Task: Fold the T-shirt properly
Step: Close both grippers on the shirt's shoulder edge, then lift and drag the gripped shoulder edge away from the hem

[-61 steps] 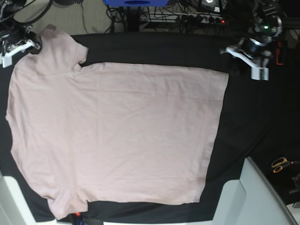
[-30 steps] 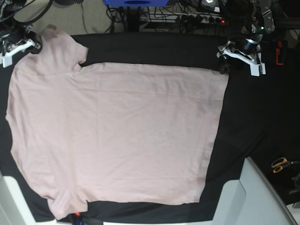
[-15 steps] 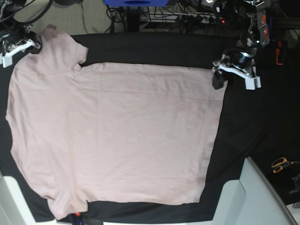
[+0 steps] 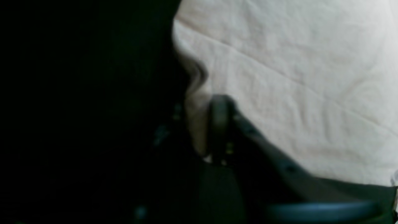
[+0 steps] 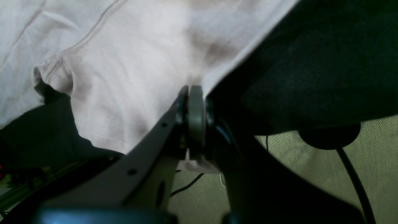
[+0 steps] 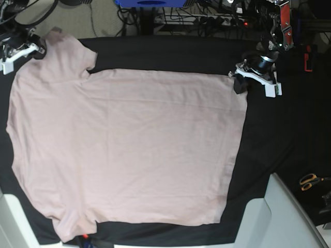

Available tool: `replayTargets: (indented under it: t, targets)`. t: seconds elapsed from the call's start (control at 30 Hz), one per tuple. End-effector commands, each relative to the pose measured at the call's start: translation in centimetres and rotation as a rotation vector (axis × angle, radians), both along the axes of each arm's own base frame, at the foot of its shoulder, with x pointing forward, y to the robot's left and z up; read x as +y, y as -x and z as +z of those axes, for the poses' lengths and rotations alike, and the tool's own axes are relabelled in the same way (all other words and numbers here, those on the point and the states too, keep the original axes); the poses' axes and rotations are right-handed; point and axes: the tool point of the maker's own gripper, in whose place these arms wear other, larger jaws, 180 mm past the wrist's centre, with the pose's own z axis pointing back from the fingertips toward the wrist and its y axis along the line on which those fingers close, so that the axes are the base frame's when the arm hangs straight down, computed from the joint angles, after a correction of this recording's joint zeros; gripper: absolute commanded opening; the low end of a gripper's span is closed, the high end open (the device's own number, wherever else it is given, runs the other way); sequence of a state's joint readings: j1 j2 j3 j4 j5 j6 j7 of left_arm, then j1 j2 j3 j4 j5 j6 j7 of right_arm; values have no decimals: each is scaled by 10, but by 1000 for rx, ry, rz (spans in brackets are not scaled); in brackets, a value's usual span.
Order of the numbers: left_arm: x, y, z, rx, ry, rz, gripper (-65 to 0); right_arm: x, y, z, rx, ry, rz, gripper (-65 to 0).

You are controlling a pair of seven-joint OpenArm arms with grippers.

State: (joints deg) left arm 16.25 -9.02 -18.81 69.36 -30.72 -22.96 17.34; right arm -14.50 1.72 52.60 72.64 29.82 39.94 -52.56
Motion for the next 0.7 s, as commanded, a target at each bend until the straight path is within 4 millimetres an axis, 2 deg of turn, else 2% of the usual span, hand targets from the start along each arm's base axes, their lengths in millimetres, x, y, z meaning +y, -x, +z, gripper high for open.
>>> replayTargets:
  t: [0.0,0.03,0.23,0.33,0.5,0.67]
  targets:
    - [0,6,-3,27,-9,-17,-614,-2,7,-1,33,11,20,-645]
    - [0,6,-3,27,-9,-17,-650,-3,7,0,31,15,21,-645]
    - [9,4,-4,44,-42,24,-650,-3,7,0,35,16,26,-645]
    - [13,-4,6,20,-66,41,-650,-10,1,6,19,40,34,-645]
    - [4,-13,22,37,-69,-18,-650,-5,-34,35,-62,135,167,-645]
    - [-5,-30,34,49,-67,-69,-650,-7,-68,58,-133,181,206,-645]
